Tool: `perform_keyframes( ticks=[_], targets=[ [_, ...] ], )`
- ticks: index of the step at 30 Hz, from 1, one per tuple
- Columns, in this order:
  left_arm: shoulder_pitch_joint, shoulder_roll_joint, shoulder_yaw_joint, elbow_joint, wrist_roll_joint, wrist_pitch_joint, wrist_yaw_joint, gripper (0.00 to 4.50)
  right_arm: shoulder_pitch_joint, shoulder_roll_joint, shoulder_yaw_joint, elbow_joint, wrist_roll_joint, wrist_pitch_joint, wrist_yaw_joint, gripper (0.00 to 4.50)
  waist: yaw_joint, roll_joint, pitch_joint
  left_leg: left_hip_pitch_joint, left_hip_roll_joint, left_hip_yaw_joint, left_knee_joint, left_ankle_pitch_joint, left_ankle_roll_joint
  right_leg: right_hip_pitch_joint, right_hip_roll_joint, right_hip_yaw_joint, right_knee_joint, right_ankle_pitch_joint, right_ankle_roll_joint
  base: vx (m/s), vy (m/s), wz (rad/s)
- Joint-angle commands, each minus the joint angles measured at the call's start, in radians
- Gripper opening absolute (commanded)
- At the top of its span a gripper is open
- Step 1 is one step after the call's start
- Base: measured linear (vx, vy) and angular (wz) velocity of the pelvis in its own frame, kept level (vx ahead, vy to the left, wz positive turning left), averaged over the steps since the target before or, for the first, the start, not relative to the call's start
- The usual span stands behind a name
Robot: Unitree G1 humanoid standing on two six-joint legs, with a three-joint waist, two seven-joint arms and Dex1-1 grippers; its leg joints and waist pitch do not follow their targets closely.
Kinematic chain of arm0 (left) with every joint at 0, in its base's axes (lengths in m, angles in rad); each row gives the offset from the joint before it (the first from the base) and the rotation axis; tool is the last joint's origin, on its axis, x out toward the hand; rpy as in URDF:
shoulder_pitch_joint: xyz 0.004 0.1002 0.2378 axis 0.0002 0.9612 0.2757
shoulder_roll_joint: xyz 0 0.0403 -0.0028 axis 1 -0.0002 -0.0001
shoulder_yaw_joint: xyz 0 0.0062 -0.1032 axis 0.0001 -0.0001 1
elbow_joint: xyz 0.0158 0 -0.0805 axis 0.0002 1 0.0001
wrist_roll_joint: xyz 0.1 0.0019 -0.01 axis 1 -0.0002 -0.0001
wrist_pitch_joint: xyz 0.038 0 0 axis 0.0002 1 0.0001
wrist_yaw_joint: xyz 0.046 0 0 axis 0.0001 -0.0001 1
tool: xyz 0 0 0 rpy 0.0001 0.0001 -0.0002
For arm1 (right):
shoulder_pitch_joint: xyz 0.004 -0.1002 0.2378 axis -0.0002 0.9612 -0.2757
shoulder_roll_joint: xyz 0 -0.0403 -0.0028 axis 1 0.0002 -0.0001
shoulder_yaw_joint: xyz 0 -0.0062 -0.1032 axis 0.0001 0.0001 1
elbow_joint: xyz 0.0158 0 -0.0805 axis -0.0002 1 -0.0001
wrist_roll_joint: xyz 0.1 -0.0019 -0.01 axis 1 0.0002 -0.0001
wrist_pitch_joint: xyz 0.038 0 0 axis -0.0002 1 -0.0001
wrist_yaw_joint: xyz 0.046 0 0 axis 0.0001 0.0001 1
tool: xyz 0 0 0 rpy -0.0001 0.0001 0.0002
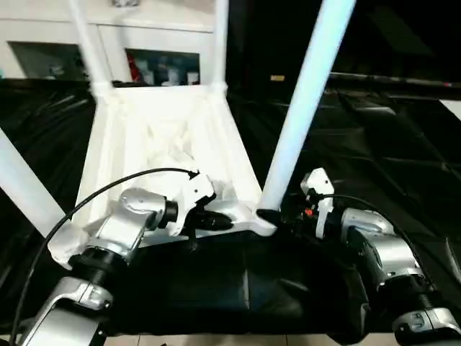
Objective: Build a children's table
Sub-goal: Rotate leg to tighten
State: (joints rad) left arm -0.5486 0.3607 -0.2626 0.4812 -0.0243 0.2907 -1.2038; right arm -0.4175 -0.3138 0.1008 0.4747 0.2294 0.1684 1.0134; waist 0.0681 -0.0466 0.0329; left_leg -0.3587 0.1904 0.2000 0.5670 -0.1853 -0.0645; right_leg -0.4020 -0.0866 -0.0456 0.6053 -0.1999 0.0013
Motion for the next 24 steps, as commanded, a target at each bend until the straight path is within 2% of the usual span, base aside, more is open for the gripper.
perform_keyframes(
  ticks=[1, 2, 7, 12, 15, 17, 19, 21, 22, 23, 24],
  targets=[
    [0.032, 0.003, -0.040, 0.009, 0.012, 0.027, -0.014, 0.00, 0.000, -0.021, 0.000, -0.013, 0.003, 0.012, 0.007, 2.75, 0.004, 0.003, -0.046, 0.008, 0.044, -0.018, -0.062, -0.191, 0.048, 0.047, -0.055, 0.039, -0.064, -0.085, -0.253, 0.000, 0.000, 0.00],
    [0.035, 0.003, -0.037, 0.005, 0.010, 0.030, -0.013, 0.00, 0.002, -0.021, 0.002, -0.016, 0.002, 0.014, 0.013, 2.50, 0.004, 0.001, -0.046, 0.007, 0.043, -0.017, -0.061, -0.178, 0.053, 0.048, -0.055, 0.039, -0.063, -0.071, -0.255, 0.000, 0.000, 0.00],
    [0.035, 0.002, -0.028, 0.007, 0.003, 0.034, -0.004, 0.00, 0.004, -0.022, 0.004, -0.016, 0.001, 0.020, 0.024, 2.20, 0.008, 0.003, -0.046, 0.008, 0.043, -0.016, -0.059, -0.172, 0.058, 0.048, -0.056, 0.038, -0.063, -0.080, -0.254, 0.000, 0.000, 0.00],
    [0.035, -0.001, -0.021, 0.010, -0.008, 0.036, 0.002, 0.00, 0.006, -0.016, -0.003, -0.001, -0.001, 0.013, 0.000, 2.10, 0.009, 0.002, -0.045, 0.008, 0.043, -0.017, -0.060, -0.178, 0.051, 0.048, -0.055, 0.038, -0.064, -0.091, -0.251, 0.000, 0.000, 0.00],
    [0.018, -0.032, -0.004, 0.043, -0.002, 0.032, 0.063, 0.00, -0.001, 0.028, -0.036, 0.053, -0.024, -0.006, -0.131, 2.08, 0.007, 0.000, -0.044, 0.007, 0.042, -0.017, -0.060, -0.182, 0.043, 0.047, -0.056, 0.039, -0.065, -0.104, -0.247, 0.000, 0.000, 0.00],
    [0.011, -0.046, 0.000, 0.056, 0.002, 0.030, 0.087, 0.00, -0.002, 0.049, -0.051, 0.068, -0.024, -0.010, -0.176, 2.07, 0.002, 0.000, -0.040, 0.008, 0.041, -0.020, -0.065, -0.236, 0.019, 0.045, -0.057, 0.038, -0.075, -0.205, -0.223, 0.000, 0.000, 0.00],
    [-0.020, -0.091, 0.012, 0.109, 0.020, 0.025, 0.189, 0.00, 0.003, 0.101, -0.066, 0.092, -0.053, -0.012, -0.316, 2.04, -0.003, 0.000, -0.036, 0.009, 0.040, -0.021, -0.068, -0.272, 0.007, 0.040, -0.058, 0.040, -0.084, -0.281, -0.199, 0.000, 0.000, 0.00],
    [-0.035, -0.114, 0.017, 0.131, 0.024, 0.026, 0.235, 0.00, 0.007, 0.125, -0.070, 0.099, -0.066, -0.018, -0.377, 2.04, -0.004, -0.001, -0.036, 0.015, 0.039, -0.026, -0.070, -0.314, -0.013, 0.035, -0.060, 0.039, -0.094, -0.386, -0.158, 0.000, 0.000, 0.00],
    [-0.035, -0.114, 0.017, 0.131, 0.024, 0.026, 0.235, 0.00, 0.007, 0.125, -0.070, 0.099, -0.066, -0.018, -0.377, 2.03, -0.005, -0.002, -0.036, 0.013, 0.040, -0.027, -0.072, -0.315, -0.013, 0.035, -0.060, 0.039, -0.095, -0.393, -0.148, 0.000, 0.000, 0.00],
    [-0.059, -0.156, 0.023, 0.171, 0.035, 0.026, 0.308, 0.00, 0.004, 0.173, -0.083, 0.123, -0.087, -0.014, -0.507, 2.03, -0.006, 0.000, -0.036, 0.013, 0.040, -0.027, -0.072, -0.317, -0.011, 0.033, -0.059, 0.040, -0.096, -0.390, -0.146, 0.000, 0.000, 0.00],
    [-0.061, -0.160, 0.024, 0.174, 0.036, 0.026, 0.313, 0.00, 0.003, 0.176, -0.084, 0.125, -0.088, -0.014, -0.516, 2.00, -0.006, 0.001, -0.035, 0.016, 0.039, -0.027, -0.073, -0.326, -0.019, 0.027, -0.057, 0.040, -0.099, -0.402, -0.139, 0.000, 0.000, 0.00]
  ],
)
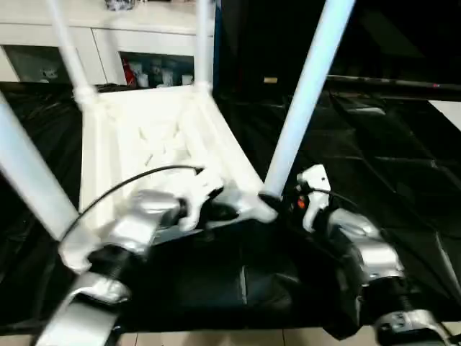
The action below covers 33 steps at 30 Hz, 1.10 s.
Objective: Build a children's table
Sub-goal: Rotate leg to tighten
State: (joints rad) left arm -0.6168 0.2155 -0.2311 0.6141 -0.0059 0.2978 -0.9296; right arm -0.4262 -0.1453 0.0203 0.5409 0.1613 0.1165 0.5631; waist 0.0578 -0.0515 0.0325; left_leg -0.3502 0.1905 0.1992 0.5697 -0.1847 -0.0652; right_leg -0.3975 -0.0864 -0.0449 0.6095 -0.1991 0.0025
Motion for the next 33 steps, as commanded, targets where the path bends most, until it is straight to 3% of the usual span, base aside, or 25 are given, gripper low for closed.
perform_keyframes(
  ticks=[1, 3, 4, 6, 8, 10, 15, 16, 22, 25, 26, 27, 30, 33],
  targets=[
    [-0.009, -0.040, -0.004, 0.067, 0.025, 0.020, 0.086, 0.00, 0.006, 0.035, -0.014, 0.074, -0.031, 0.039, -0.142, 2.00, 0.001, 0.008, -0.034, 0.007, 0.039, -0.026, -0.077, -0.333, -0.023, 0.022, -0.058, 0.040, -0.103, -0.409, -0.139, 0.000, 0.000, 0.00],
    [-0.044, -0.106, -0.003, 0.123, 0.046, 0.015, 0.191, 0.00, -0.021, 0.113, -0.049, 0.112, -0.042, 0.051, -0.321, 1.99, 0.001, 0.006, -0.035, 0.010, 0.037, -0.027, -0.077, -0.342, -0.033, 0.017, -0.057, 0.040, -0.107, -0.425, -0.128, 0.000, 0.000, 0.00],
    [-0.055, -0.124, -0.008, 0.143, 0.057, 0.006, 0.219, 0.00, -0.034, 0.136, -0.055, 0.123, -0.046, 0.052, -0.365, 1.99, 0.002, 0.012, -0.037, 0.010, 0.036, -0.030, -0.078, -0.349, -0.037, 0.020, -0.057, 0.039, -0.105, -0.425, -0.123, 0.000, 0.000, 0.00],
    [-0.069, -0.143, -0.014, 0.169, 0.071, -0.005, 0.254, 0.00, -0.051, 0.162, -0.058, 0.134, -0.054, 0.051, -0.414, 1.99, 0.000, 0.010, -0.038, 0.010, 0.037, -0.030, -0.079, -0.361, -0.038, 0.018, -0.055, 0.039, -0.106, -0.403, -0.116, 0.000, 0.000, 0.00],
    [-0.080, -0.153, -0.025, 0.190, 0.085, -0.025, 0.278, 0.00, -0.066, 0.165, -0.030, 0.142, -0.089, 0.036, -0.419, 1.99, 0.000, 0.011, -0.040, 0.006, 0.035, -0.030, -0.079, -0.353, -0.034, 0.022, -0.053, 0.038, -0.103, -0.357, -0.118, 0.000, 0.000, 0.00],
    [-0.082, -0.155, -0.024, 0.196, 0.079, -0.029, 0.269, 0.00, -0.077, 0.169, -0.039, 0.151, -0.070, 0.019, -0.406, 1.99, 0.003, 0.009, -0.041, 0.002, 0.036, -0.026, -0.077, -0.322, -0.019, 0.027, -0.053, 0.040, -0.095, -0.274, -0.135, 0.000, 0.000, 0.00],
    [-0.091, -0.141, -0.012, 0.222, 0.078, -0.046, 0.249, 0.00, -0.072, 0.162, -0.022, 0.128, -0.064, -0.043, -0.311, 1.99, 0.006, 0.006, -0.041, 0.001, 0.035, -0.023, -0.075, -0.302, 0.002, 0.031, -0.054, 0.039, -0.095, -0.260, -0.148, 0.000, 0.000, 0.00],
    [-0.091, -0.140, -0.012, 0.222, 0.078, -0.047, 0.248, 0.00, -0.072, 0.161, -0.021, 0.127, -0.064, -0.045, -0.308, 2.33, 0.006, 0.006, -0.041, 0.000, 0.034, -0.022, -0.075, -0.301, 0.005, 0.031, -0.054, 0.040, -0.096, -0.263, -0.148, 0.000, 0.000, 0.00],
    [-0.061, -0.079, -0.021, 0.176, 0.055, -0.080, 0.118, 0.00, -0.047, 0.063, 0.015, 0.060, -0.013, -0.056, -0.030, 3.02, 0.008, 0.002, -0.040, -0.008, 0.037, -0.024, -0.074, -0.265, 0.036, 0.042, -0.057, 0.038, -0.091, -0.234, -0.165, 0.000, 0.000, 0.00],
    [-0.015, -0.011, -0.042, 0.109, 0.029, -0.114, -0.039, 0.00, -0.028, -0.049, 0.005, 0.011, 0.041, -0.001, 0.158, 3.02, 0.007, 0.004, -0.042, -0.012, 0.041, -0.023, -0.070, -0.231, 0.062, 0.046, -0.057, 0.039, -0.085, -0.189, -0.190, 0.000, 0.000, 0.00],
    [-0.008, -0.001, -0.045, 0.099, 0.024, -0.108, -0.061, 0.00, -0.026, -0.067, 0.007, 0.009, 0.042, 0.000, 0.189, 3.02, 0.007, 0.006, -0.044, -0.006, 0.042, -0.019, -0.067, -0.222, 0.063, 0.041, -0.055, 0.039, -0.084, -0.171, -0.207, 0.000, 0.000, 0.00],
    [0.013, 0.025, -0.056, 0.067, 0.010, -0.105, -0.124, 0.00, -0.019, -0.109, 0.015, -0.003, 0.049, 0.011, 0.260, 3.02, 0.007, 0.006, -0.045, -0.007, 0.042, -0.019, -0.065, -0.207, 0.064, 0.043, -0.056, 0.040, -0.080, -0.143, -0.221, 0.000, 0.000, 0.00],
    [0.034, 0.052, -0.063, 0.035, -0.005, -0.099, -0.184, 0.00, -0.013, -0.145, 0.019, -0.016, 0.059, 0.024, 0.328, 3.02, 0.009, 0.007, -0.044, -0.004, 0.043, -0.016, -0.062, -0.186, 0.075, 0.043, -0.054, 0.039, -0.073, -0.090, -0.250, 0.000, 0.000, 0.00],
    [0.073, 0.097, -0.066, -0.046, -0.052, -0.070, -0.287, 0.00, -0.005, -0.191, 0.024, -0.043, 0.088, 0.052, 0.417, 3.02, 0.010, 0.005, -0.043, -0.003, 0.044, -0.016, -0.064, -0.197, 0.074, 0.044, -0.054, 0.039, -0.073, -0.106, -0.258, 0.000, 0.000, 0.00]
  ],
)
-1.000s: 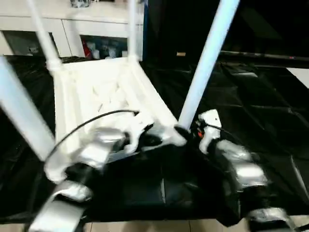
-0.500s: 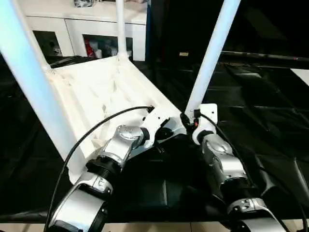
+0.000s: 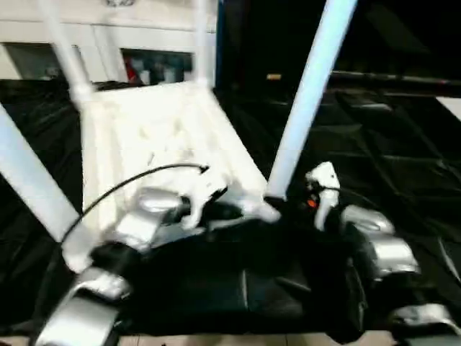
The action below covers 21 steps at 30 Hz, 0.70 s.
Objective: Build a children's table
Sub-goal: Rotate leg to tighten
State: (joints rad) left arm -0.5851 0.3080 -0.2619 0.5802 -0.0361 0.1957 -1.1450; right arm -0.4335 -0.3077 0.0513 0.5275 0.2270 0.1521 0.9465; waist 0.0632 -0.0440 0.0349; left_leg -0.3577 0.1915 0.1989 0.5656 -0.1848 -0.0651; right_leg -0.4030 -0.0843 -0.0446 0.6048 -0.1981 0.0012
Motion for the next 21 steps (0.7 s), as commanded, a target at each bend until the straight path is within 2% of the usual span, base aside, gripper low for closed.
perform_keyframes(
  ticks=[1, 5, 7, 15, 19, 21],
  targets=[
    [0.044, 0.008, -0.035, -0.020, -0.027, 0.037, -0.080, 0.00, 0.003, -0.031, -0.006, -0.032, 0.025, 0.021, 0.041, 3.02, 0.006, 0.000, -0.045, 0.005, 0.045, -0.017, -0.060, -0.198, 0.072, 0.049, -0.059, 0.039, -0.067, -0.111, -0.257, 0.000, 0.000, 0.00],
    [0.062, 0.030, -0.032, -0.054, -0.043, 0.053, -0.114, 0.00, 0.007, -0.053, 0.012, -0.043, 0.040, 0.045, 0.113, 3.02, 0.004, -0.001, -0.046, 0.006, 0.044, -0.015, -0.059, -0.183, 0.070, 0.048, -0.056, 0.038, -0.065, -0.095, -0.264, 0.000, 0.000, 0.00],
    [0.064, 0.033, -0.028, -0.052, -0.041, 0.053, -0.114, 0.00, 0.006, -0.057, 0.015, -0.040, 0.038, 0.047, 0.132, 2.69, 0.006, -0.004, -0.046, 0.006, 0.043, -0.013, -0.056, -0.163, 0.073, 0.049, -0.057, 0.038, -0.063, -0.079, -0.265, 0.000, 0.000, 0.00],
    [0.061, 0.032, -0.025, -0.057, -0.040, 0.071, -0.101, 0.00, 0.002, -0.063, 0.010, -0.039, 0.055, 0.069, 0.161, 2.21, 0.010, -0.006, -0.048, 0.007, 0.042, -0.012, -0.053, -0.144, 0.077, 0.050, -0.057, 0.037, -0.061, -0.074, -0.264, 0.000, 0.000, 0.00],
    [0.060, 0.031, -0.022, -0.053, -0.037, 0.074, -0.095, 0.00, 0.007, -0.059, 0.008, -0.034, 0.053, 0.068, 0.154, 2.16, 0.014, -0.006, -0.049, 0.007, 0.042, -0.012, -0.052, -0.142, 0.077, 0.050, -0.057, 0.038, -0.060, -0.080, -0.261, 0.000, 0.000, 0.00],
    [0.052, 0.018, -0.016, -0.027, -0.018, 0.073, -0.042, 0.00, 0.004, -0.039, -0.008, -0.007, 0.033, 0.062, 0.072, 2.15, 0.014, -0.008, -0.048, 0.006, 0.041, -0.013, -0.052, -0.139, 0.074, 0.050, -0.056, 0.038, -0.060, -0.080, -0.257, 0.000, 0.000, 0.00]
  ],
)
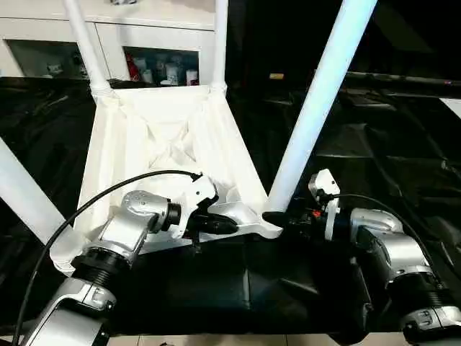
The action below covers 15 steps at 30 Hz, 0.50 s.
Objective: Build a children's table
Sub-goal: Rotate leg to tighten
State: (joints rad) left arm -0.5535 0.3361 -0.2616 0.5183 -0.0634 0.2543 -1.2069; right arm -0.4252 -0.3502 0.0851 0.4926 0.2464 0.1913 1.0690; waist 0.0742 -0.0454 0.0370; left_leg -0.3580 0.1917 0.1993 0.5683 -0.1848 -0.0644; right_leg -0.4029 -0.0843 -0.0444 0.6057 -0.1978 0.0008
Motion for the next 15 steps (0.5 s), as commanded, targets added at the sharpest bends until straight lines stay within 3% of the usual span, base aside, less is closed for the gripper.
perform_keyframes(
  ticks=[1, 2, 4, 8, 11, 13, 14, 15],
  targets=[
    [0.006, -0.027, -0.006, 0.067, 0.026, 0.011, 0.081, 0.00, -0.008, 0.024, -0.060, 0.052, 0.003, 0.008, -0.121, 2.14, 0.001, -0.007, -0.048, 0.005, 0.039, -0.013, -0.055, -0.153, 0.065, 0.048, -0.057, 0.038, -0.064, -0.107, -0.250, 0.000, 0.000, 0.00],
    [-0.007, -0.041, 0.002, 0.093, 0.035, 0.004, 0.120, 0.00, -0.012, 0.040, -0.074, 0.067, -0.001, 0.004, -0.172, 2.14, 0.000, -0.008, -0.046, 0.006, 0.038, -0.013, -0.056, -0.168, 0.059, 0.046, -0.057, 0.038, -0.069, -0.136, -0.244, 0.000, 0.000, 0.00],
    [-0.037, -0.076, 0.016, 0.148, 0.053, -0.003, 0.210, 0.00, -0.007, 0.078, -0.094, 0.080, -0.010, -0.003, -0.267, 2.11, -0.004, -0.009, -0.042, 0.009, 0.036, -0.017, -0.061, -0.232, 0.019, 0.043, -0.059, 0.039, -0.084, -0.286, -0.199, 0.000, 0.000, 0.00],
    [-0.098, -0.155, 0.037, 0.240, 0.075, -0.004, 0.376, 0.00, 0.024, 0.168, -0.109, 0.072, -0.041, -0.007, -0.459, 2.07, -0.006, -0.010, -0.040, 0.013, 0.036, -0.022, -0.067, -0.274, -0.002, 0.034, -0.060, 0.039, -0.096, -0.392, -0.146, 0.000, 0.000, 0.00],
    [-0.140, -0.211, 0.045, 0.304, 0.089, -0.005, 0.493, 0.00, 0.032, 0.238, -0.113, 0.094, -0.095, -0.014, -0.654, 2.06, -0.006, -0.006, -0.043, 0.016, 0.036, -0.023, -0.068, -0.280, -0.008, 0.030, -0.058, 0.039, -0.097, -0.377, -0.136, 0.000, 0.000, 0.00],
    [-0.154, -0.229, 0.046, 0.329, 0.095, -0.013, 0.527, 0.00, 0.024, 0.266, -0.125, 0.112, -0.103, -0.016, -0.726, 2.04, -0.008, -0.008, -0.044, 0.012, 0.035, -0.025, -0.071, -0.281, -0.015, 0.035, -0.057, 0.038, -0.095, -0.355, -0.136, 0.000, 0.000, 0.00],
    [-0.165, -0.242, 0.044, 0.350, 0.105, -0.024, 0.562, 0.00, 0.012, 0.293, -0.140, 0.129, -0.104, -0.012, -0.791, 2.03, -0.007, 0.002, -0.046, 0.015, 0.035, -0.025, -0.071, -0.284, -0.012, 0.033, -0.057, 0.039, -0.093, -0.328, -0.143, 0.000, 0.000, 0.00],
    [-0.176, -0.254, 0.042, 0.373, 0.114, -0.036, 0.589, 0.00, 0.000, 0.316, -0.152, 0.143, -0.107, -0.009, -0.843, 2.02, -0.012, -0.002, -0.045, 0.013, 0.035, -0.025, -0.072, -0.288, -0.015, 0.032, -0.054, 0.039, -0.093, -0.310, -0.144, 0.000, 0.000, 0.00]
  ],
)
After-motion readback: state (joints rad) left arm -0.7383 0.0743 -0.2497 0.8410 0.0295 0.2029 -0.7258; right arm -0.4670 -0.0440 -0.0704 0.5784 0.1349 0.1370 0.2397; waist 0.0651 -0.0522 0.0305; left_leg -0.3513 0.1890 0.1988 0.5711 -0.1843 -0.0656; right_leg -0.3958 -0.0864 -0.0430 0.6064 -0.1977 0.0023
